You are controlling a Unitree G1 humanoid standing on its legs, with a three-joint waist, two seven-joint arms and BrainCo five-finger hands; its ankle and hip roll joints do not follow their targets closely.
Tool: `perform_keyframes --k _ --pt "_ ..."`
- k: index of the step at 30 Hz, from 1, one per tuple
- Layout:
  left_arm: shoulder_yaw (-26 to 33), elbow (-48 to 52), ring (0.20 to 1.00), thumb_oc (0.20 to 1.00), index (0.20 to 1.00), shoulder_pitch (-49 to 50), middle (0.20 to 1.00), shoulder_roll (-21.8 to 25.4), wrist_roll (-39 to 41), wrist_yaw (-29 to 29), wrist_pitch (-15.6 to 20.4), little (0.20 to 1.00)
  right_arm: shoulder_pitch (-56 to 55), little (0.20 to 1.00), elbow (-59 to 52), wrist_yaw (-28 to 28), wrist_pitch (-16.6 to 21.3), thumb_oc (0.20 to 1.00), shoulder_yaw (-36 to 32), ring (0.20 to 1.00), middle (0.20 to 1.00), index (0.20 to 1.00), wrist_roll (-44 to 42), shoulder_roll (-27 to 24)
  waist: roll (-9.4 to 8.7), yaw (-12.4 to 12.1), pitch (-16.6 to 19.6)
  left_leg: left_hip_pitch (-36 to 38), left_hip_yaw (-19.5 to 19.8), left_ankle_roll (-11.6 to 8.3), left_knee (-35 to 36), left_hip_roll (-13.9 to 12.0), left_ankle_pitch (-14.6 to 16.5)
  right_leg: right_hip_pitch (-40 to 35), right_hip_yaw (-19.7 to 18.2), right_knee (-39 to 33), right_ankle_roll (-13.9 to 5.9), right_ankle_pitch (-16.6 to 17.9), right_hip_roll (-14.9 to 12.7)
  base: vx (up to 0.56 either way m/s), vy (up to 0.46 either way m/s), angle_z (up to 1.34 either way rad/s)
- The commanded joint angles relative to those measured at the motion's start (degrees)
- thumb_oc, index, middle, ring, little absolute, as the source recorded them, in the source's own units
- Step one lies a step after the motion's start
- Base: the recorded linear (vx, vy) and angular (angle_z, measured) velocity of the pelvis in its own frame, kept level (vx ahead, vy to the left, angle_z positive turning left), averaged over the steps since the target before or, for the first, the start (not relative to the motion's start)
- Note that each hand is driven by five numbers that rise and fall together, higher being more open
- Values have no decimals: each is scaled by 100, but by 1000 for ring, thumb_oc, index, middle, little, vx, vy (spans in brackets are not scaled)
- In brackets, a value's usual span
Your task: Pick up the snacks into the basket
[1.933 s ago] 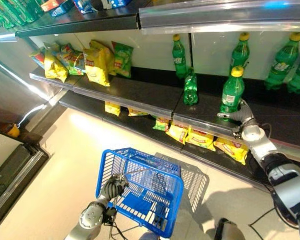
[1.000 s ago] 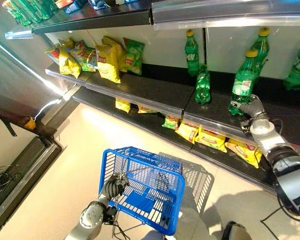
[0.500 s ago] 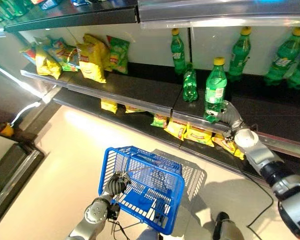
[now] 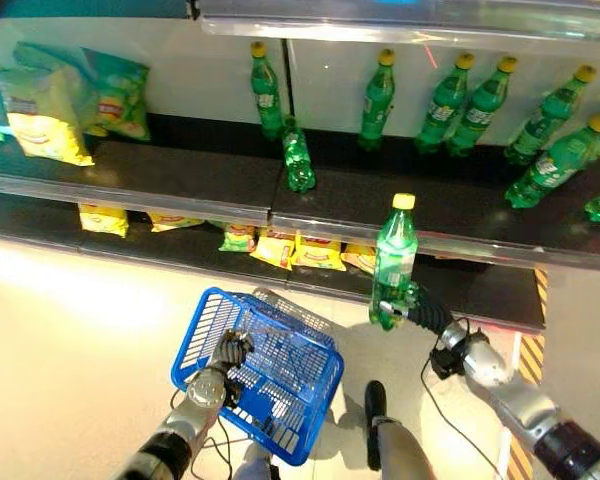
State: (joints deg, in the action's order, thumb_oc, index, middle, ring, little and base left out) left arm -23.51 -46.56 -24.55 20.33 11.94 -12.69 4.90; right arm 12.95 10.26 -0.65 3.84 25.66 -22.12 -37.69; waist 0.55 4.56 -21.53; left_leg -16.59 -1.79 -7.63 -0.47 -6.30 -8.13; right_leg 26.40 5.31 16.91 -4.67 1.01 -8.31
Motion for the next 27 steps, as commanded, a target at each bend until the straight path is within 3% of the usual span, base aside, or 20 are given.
perform_keyframes --k 1,7,13,14,27 --pt "150 462 200 200 200 -510 200 335 -178 -320 375 200 408 200 -304 -242 436 200 180 200 200 200 31 359 -417 1 212 -154 16 80 -335 103 389 -433 -69 -706 -488 21 -249 -24 -1 -5" --pt "31 839 200 200 200 -822 200 479 -12 -422 525 200 885 200 1047 -336 245 200 1113 200 200 200 1228 850 -525 -78 124 -164 3 147 -307 105 382 -366 -151 -770 -510 104 -213 -21 13 -6" --pt "-132 1157 200 200 200 -1052 200 343 103 -514 629 200 1342 200 2092 -430 155 200 1697 200 200 200 1965 1481 -505 -195 165 -152 69 134 -201 146 350 -381 -103 -818 -509 103 -240 7 2 -1" --pt "-237 1344 200 200 200 -1129 200 249 113 -545 631 200 1534 200 2528 -392 74 200 1893 200 200 200 2225 1779 -484 -236 151 -157 100 135 -185 158 343 -392 -63 -838 -514 121 -258 9 0 3" --pt "-770 2589 200 200 200 -1065 200 -23 502 -264 703 200 2341 200 4702 51 -280 200 2033 200 200 200 2610 2987 -323 -566 68 -252 262 146 -179 234 328 -459 122 -873 -517 117 -362 14 -8 6"
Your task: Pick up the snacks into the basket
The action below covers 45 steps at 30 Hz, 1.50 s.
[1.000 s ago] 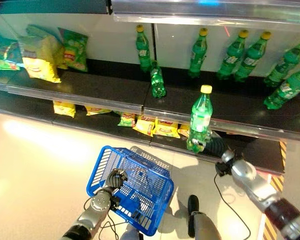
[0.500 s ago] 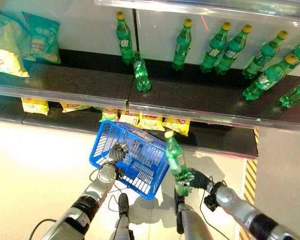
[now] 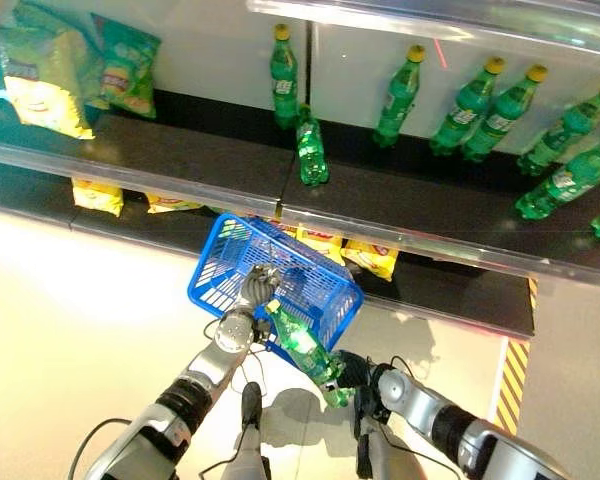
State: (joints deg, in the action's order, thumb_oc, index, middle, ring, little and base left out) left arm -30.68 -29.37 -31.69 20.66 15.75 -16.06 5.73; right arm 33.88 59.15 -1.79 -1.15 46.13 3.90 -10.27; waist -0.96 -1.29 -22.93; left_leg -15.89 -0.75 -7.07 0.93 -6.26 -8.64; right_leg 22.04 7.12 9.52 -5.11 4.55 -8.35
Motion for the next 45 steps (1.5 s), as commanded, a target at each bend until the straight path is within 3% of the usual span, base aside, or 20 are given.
perform_keyframes --k 1,8,13,19,28,29,30,37,45 --pt "-52 870 200 200 200 -351 200 -56 122 74 620 200 247 200 -186 164 219 200 -15 200 200 200 8 245 -172 19 209 -321 158 90 -319 230 378 -24 -58 -134 -473 -236 -359 24 -9 19" --pt "-443 1989 200 200 200 -82 200 87 449 514 641 200 887 200 499 545 105 200 -572 200 200 200 -599 323 -9 -255 175 -407 267 87 -279 291 350 -62 91 -144 -473 -257 -426 35 -14 14" --pt "-732 2667 200 200 200 219 200 521 443 921 650 200 1234 200 481 728 187 200 -1067 200 200 200 -1470 175 75 -372 152 -456 314 95 -281 326 357 -60 129 -147 -482 -279 -463 35 -5 6" --pt "-1264 2879 200 200 200 371 200 972 403 1324 668 200 1802 200 591 852 328 200 -1472 200 200 200 -2281 65 149 -485 112 -495 335 120 -289 370 380 -32 159 -99 -491 -313 -519 16 8 8" --pt "-1446 2837 200 200 200 436 200 1015 446 1423 614 200 1982 209 682 922 403 209 -1763 209 209 209 -2915 91 165 -567 77 -568 404 131 -294 417 386 -23 217 -102 -507 -319 -573 3 2 7" --pt "-1455 2850 200 200 200 430 200 1022 437 1420 617 200 2017 366 689 956 413 366 -1755 366 366 366 -2888 105 161 -571 73 -575 403 131 -298 416 388 -21 221 -104 -508 -317 -577 -6 -1 3" --pt "-1454 2871 200 200 200 414 200 1031 435 1406 626 200 2038 1000 667 989 425 1000 -1777 1000 1000 1000 -2939 132 152 -572 65 -585 392 133 -307 417 392 -18 216 -102 -509 -312 -576 0 0 0" --pt "-1447 2772 200 200 200 482 200 966 512 1411 591 200 2036 1000 626 943 463 1000 -1724 1000 1000 1000 -2990 243 117 -566 53 -589 366 137 -323 413 394 31 177 -74 -490 -302 -563 0 0 0" --pt "-1331 2722 200 200 200 643 200 963 611 1424 560 200 1853 1000 86 917 445 1000 -1182 1000 1000 1000 -1989 119 54 -506 90 -567 356 144 -347 388 410 53 132 -41 -489 -304 -550 0 0 0"
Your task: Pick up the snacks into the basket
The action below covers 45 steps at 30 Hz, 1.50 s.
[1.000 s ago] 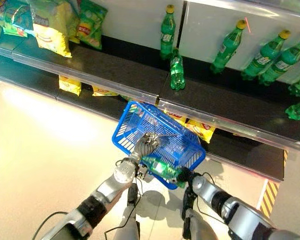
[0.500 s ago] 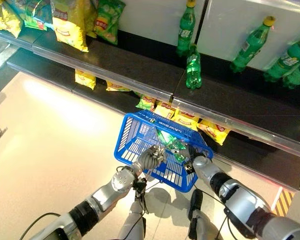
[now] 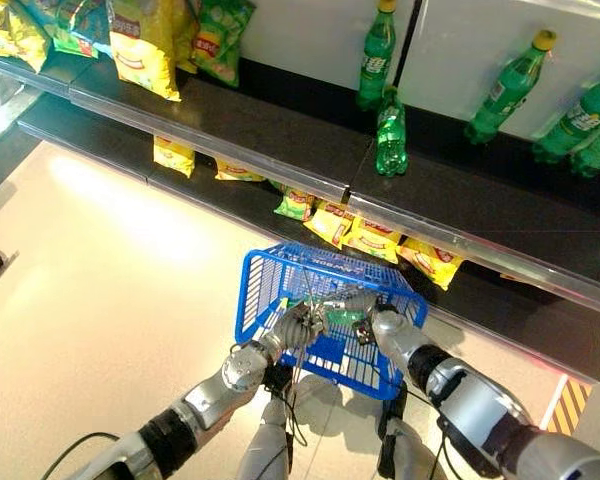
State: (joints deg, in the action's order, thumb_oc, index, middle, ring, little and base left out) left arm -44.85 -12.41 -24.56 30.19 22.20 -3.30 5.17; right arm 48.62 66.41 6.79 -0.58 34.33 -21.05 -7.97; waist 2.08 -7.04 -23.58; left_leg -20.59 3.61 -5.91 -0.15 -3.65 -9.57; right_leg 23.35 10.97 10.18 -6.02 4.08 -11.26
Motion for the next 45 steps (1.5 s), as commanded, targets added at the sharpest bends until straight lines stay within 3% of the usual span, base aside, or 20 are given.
perform_keyframes --k 1,5,9,19,22,24,25,27,28,30,32,33,35,37,40,41,42,43,44,45 --pt "112 1035 200 200 200 -58 200 22 -30 150 623 200 319 1000 -771 84 412 1000 71 1000 1000 1000 678 -168 -264 84 159 -92 -75 30 -247 128 507 -78 -260 -108 -399 -249 -257 0 0 0" --pt "290 952 200 200 200 57 200 57 -182 91 644 200 -205 1000 -1803 149 482 1000 300 1000 1000 1000 1407 -524 -349 182 201 -66 -77 34 -326 120 551 -120 -284 -84 -406 -263 -252 0 0 0" --pt "502 773 200 200 200 153 200 20 -294 -31 686 200 -900 1000 -2123 155 631 1000 18 1000 1000 1000 1200 -623 -390 250 223 -56 -68 38 -401 121 586 -152 -282 -47 -415 -281 -253 -12 -7 -2" --pt "2478 -435 200 200 200 1582 200 1 -278 -301 755 200 -3133 1000 -2296 -528 811 1000 -812 1000 1000 1000 1206 -1289 -475 260 352 155 167 -18 -501 54 630 -520 -14 110 -388 -473 -287 8 -43 6" --pt "2967 -1131 200 200 200 1898 200 -131 -323 -366 765 200 -3786 1000 -2319 -635 887 1000 -1265 1000 1000 1000 1031 -1389 -487 199 409 162 335 -67 -443 34 552 -648 181 126 -365 -540 -298 2 -76 24" --pt "3377 -1961 200 200 200 1905 200 -407 -414 -582 753 200 -4222 1000 -2207 -456 1071 1000 -1966 1000 1000 1000 562 -1269 -425 47 490 55 656 -183 -257 18 338 -889 708 31 -320 -616 -312 -27 -147 34" --pt "3374 -1964 200 200 200 1900 200 -409 -414 -583 754 200 -4221 1000 -2207 -456 1070 1000 -1969 1000 1000 1000 563 -1271 -418 61 503 32 673 -180 -254 23 322 -884 727 12 -322 -596 -312 -27 -88 58" --pt "3453 -2125 200 200 200 1898 200 -464 -448 -632 776 200 -4306 1000 -2174 -379 1094 1000 -2113 1000 1000 1000 582 -1308 -384 73 524 -59 567 -205 -308 5 292 -1014 906 -55 -317 -621 -321 -12 20 91" --pt "3603 -2241 200 200 200 1966 200 -617 -373 -659 803 200 -4349 1000 -2122 -279 1122 1000 -2212 1000 1000 1000 630 -1392 -342 144 594 -182 -215 -146 -484 -168 261 -1187 1149 -292 -348 -576 -330 -26 114 103" --pt "3666 -2254 200 200 200 2001 200 -672 -413 -676 842 200 -4315 1000 -2069 -198 1100 1000 -2149 1000 1000 1000 751 -1422 -284 100 630 -138 -777 -64 -597 -296 281 -1385 1308 -536 -335 -513 -307 -3 123 113" --pt "3693 -2228 200 200 200 2073 200 -630 -487 -673 853 200 -4313 1000 -2124 -175 1065 1000 -2123 1000 1000 1000 831 -1440 -305 70 687 -13 -885 -76 -682 -294 497 -1609 1421 -589 -407 -593 -361 182 111 78" --pt "3708 -2170 200 200 200 2237 200 -572 -663 -623 826 200 -4337 1000 -2194 -228 1003 1000 -2141 1000 1000 1000 972 -1485 -343 -17 782 -13 -806 0 -873 -181 713 -1820 1569 -579 -470 -562 -555 224 141 94" --pt "3709 -2164 200 200 200 2244 200 -571 -665 -623 822 200 -4343 1000 -2198 -227 1001 1000 -2140 1000 1000 1000 973 -1484 -345 -10 785 -19 -802 4 -887 -176 724 -1825 1575 -579 -476 -562 -561 148 177 98" --pt "3853 -2182 200 200 200 2537 200 -552 -772 -551 776 200 -4381 1000 -2174 -297 952 1000 -2212 1000 1000 1000 1085 -1469 -461 -143 976 81 -753 166 -1209 123 1166 -2059 1562 -418 -628 -228 -973 334 345 47" --pt "3771 -2202 200 200 200 2570 200 -442 -944 -458 753 200 -4513 1000 -2223 -279 902 1000 -2362 1000 1000 1000 1247 -1521 -495 -8 1143 169 -535 485 -1224 740 1225 -2028 1147 172 -684 1025 -1594 291 444 66" --pt "3772 -2020 200 200 200 2648 200 -385 -956 -414 751 200 -4514 1000 -2264 -281 878 1000 -2368 1000 1000 1000 1277 -1545 -333 97 1185 437 -324 624 -1001 889 1188 -1691 436 780 -523 997 -1383 284 466 108" --pt "3773 -2019 200 200 200 2648 200 -386 -957 -413 750 200 -4513 1000 -2264 -281 877 1000 -2368 1000 1000 1000 1277 -1547 -336 92 1199 426 -330 626 -985 890 1170 -1669 428 777 -521 1006 -1385 436 556 92" --pt "3719 -1915 200 200 200 2606 200 -349 -1003 -286 773 200 -4623 1000 -2205 -334 941 1000 -2450 1000 1000 1000 1167 -1604 -170 319 1272 763 69 710 -610 1007 1105 -1130 -429 1194 -215 29 -297 250 240 65" --pt "3719 -1916 200 200 200 2605 200 -352 -1003 -286 774 200 -4621 1000 -2203 -335 944 1000 -2450 1000 1000 1000 1166 -1606 -170 315 1285 753 66 705 -597 1002 1095 -1106 -433 1206 -208 26 -294 389 333 87" --pt "3697 -1862 200 200 200 2593 200 -351 -982 -237 772 200 -4643 1000 -2091 -341 962 1000 -2481 1000 1000 1000 1100 -1629 -103 370 1242 944 208 713 -522 1016 1119 -776 -453 1318 -141 -362 4 233 120 87"
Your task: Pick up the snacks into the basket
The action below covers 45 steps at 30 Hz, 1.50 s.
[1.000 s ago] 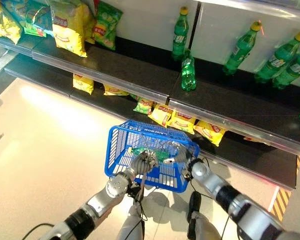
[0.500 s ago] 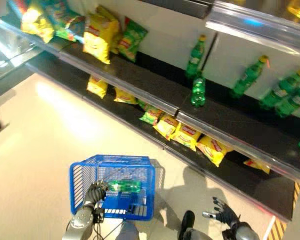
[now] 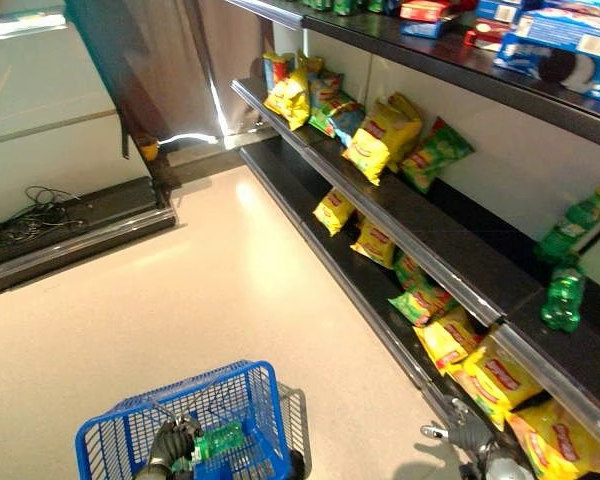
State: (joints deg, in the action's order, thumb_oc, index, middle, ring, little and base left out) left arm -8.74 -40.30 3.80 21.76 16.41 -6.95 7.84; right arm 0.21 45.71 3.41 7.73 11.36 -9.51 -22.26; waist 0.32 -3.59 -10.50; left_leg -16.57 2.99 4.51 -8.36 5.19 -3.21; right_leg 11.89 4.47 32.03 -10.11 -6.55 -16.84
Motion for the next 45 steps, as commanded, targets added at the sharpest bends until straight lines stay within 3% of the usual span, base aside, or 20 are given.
perform_keyframes --k 1,4,5,6,7,10,13,14,16,18,20,21,25,28,31,35,37,39,42,45 --pt "85 949 200 200 200 -253 200 499 -408 146 495 200 178 1000 -51 1 128 1000 -192 1000 1000 1000 -66 -218 97 67 -102 636 382 -340 308 161 489 547 233 -946 302 595 653 352 134 65" --pt "13 954 200 200 200 -294 200 507 -448 180 493 200 63 1000 64 -22 155 1000 -239 1000 1000 1000 -161 -189 -17 321 -222 1117 812 -323 487 381 667 1052 373 -2007 199 816 1038 498 26 63" --pt "-80 833 200 200 200 -345 200 500 -515 246 472 200 -212 1000 227 -49 170 1000 -345 1000 1000 1000 -266 -126 -91 636 -206 1549 1341 -320 525 576 833 1341 -79 -2694 1 1083 1538 363 -37 97" --pt "-81 830 200 200 200 -347 200 500 -515 246 474 200 -212 1000 226 -49 171 1000 -345 1000 1000 1000 -266 -126 -92 658 -204 1547 1364 -322 533 581 816 1332 -61 -2717 -1 1098 1524 711 -62 146" --pt "-161 688 200 200 200 -463 200 455 -580 279 484 200 -433 1000 349 -41 165 1000 -495 1000 1000 1000 -393 -72 -63 915 -182 1956 1864 -438 472 590 941 1477 -412 -3081 -88 1209 1706 512 -50 165" --pt "-160 731 200 200 200 -455 200 449 -620 293 497 200 -531 1000 403 -16 147 1000 -598 1000 1000 1000 -414 -12 -103 1089 -103 2369 2282 -545 384 573 1001 1662 -320 -3324 -124 1406 1695 470 -99 210" --pt "-165 829 200 200 200 -347 200 484 -683 360 475 200 -743 1000 296 -49 107 1000 -694 1000 1000 1000 -410 -10 -15 1304 22 2933 2707 -735 236 285 1120 1720 -225 -3301 -116 1624 1642 581 -221 116" --pt "-168 892 200 200 200 -302 200 505 -688 370 464 200 -816 1000 207 -66 82 1000 -728 1000 1000 1000 -377 -27 93 1377 102 3220 2664 -908 139 -15 1242 1736 -189 -3229 -146 1637 1660 626 -267 77" --pt "-161 900 200 200 200 -275 200 499 -654 355 477 200 -846 1000 180 -83 75 1000 -734 1000 1000 1000 -377 -36 162 1407 156 3392 2671 -1054 162 -180 1180 1744 -116 -3107 -126 1676 1655 497 -233 104" --pt "-223 824 200 200 200 -269 200 453 -602 356 481 200 -847 1000 192 -93 64 1000 -723 1000 1000 1000 -362 -91 300 1473 291 3361 2586 -1374 -132 -370 633 1666 -141 -2971 -48 1684 1595 489 -230 66" --pt "-275 785 200 200 200 -308 200 416 -526 350 483 200 -751 1000 259 -79 57 1000 -682 1000 1000 1000 -347 -144 447 1455 368 3171 2211 -1709 -709 -451 -548 1425 -37 -2772 25 1544 1575 601 -312 70" --pt "-335 811 200 200 200 -403 200 390 -435 345 468 200 -629 1000 279 -5 108 1000 -652 1000 1000 1000 -377 -225 246 1370 285 2482 1642 -1753 -1497 -494 -1299 972 -86 -2602 245 1297 1368 660 -428 63" --pt "-427 857 200 200 200 -441 200 339 -370 380 456 200 -576 1000 297 39 150 1000 -624 1000 1000 1000 -485 -290 39 1287 194 1857 1177 -1608 -2391 -276 -1217 617 -273 -2680 427 1127 1359 331 -272 48" --pt "-484 1088 200 200 200 -409 200 264 -320 400 437 200 -426 1000 497 84 81 1000 -550 1000 1000 1000 -432 -278 -156 994 98 716 528 -1267 -2559 -249 -515 -13 -445 -2844 556 805 1397 477 -298 54" --pt "-403 1232 200 200 200 -212 200 320 -324 379 467 200 -336 1000 556 68 72 1000 -485 1000 1000 1000 -403 -212 -240 704 12 -60 452 -1050 -1588 -281 -63 -371 -706 -2692 552 488 1553 443 -103 57" --pt "-162 1169 200 200 200 53 200 385 -404 301 425 200 -234 1000 604 27 70 1000 -315 1000 1000 1000 -279 -141 -156 344 72 -303 1142 -1150 662 -721 -505 -981 -1285 -2715 523 109 1878 556 57 -36" --pt "-86 1239 200 200 200 139 200 410 -442 281 416 200 -200 1000 572 5 61 1000 -273 1000 1000 1000 -234 -159 -185 207 95 -352 1449 -1193 1094 -734 -572 -1166 -1526 -2704 519 -21 1887 463 92 -100" --pt "-26 1255 200 200 200 165 200 431 -476 297 369 200 -143 1000 643 -34 26 1000 -266 1000 1000 1000 -191 -165 -156 118 159 -533 1556 -1320 1088 -737 -685 -1510 -1851 -2681 464 -195 1821 502 208 -130" --pt "-49 1341 200 200 200 212 200 523 -524 364 359 200 -131 1000 602 -121 -44 1000 -298 1000 1000 1000 -107 -150 -138 56 245 -396 1374 -1201 678 -697 -683 -1548 -1926 -2422 272 -330 1477 402 360 -176" --pt "-270 1374 200 200 200 -14 200 716 -683 384 428 200 -64 1000 635 0 -38 1000 -458 1000 1000 1000 -113 -137 -240 215 258 -419 876 -999 204 -458 -321 -1196 -2043 -1863 -131 418 982 259 328 -165"
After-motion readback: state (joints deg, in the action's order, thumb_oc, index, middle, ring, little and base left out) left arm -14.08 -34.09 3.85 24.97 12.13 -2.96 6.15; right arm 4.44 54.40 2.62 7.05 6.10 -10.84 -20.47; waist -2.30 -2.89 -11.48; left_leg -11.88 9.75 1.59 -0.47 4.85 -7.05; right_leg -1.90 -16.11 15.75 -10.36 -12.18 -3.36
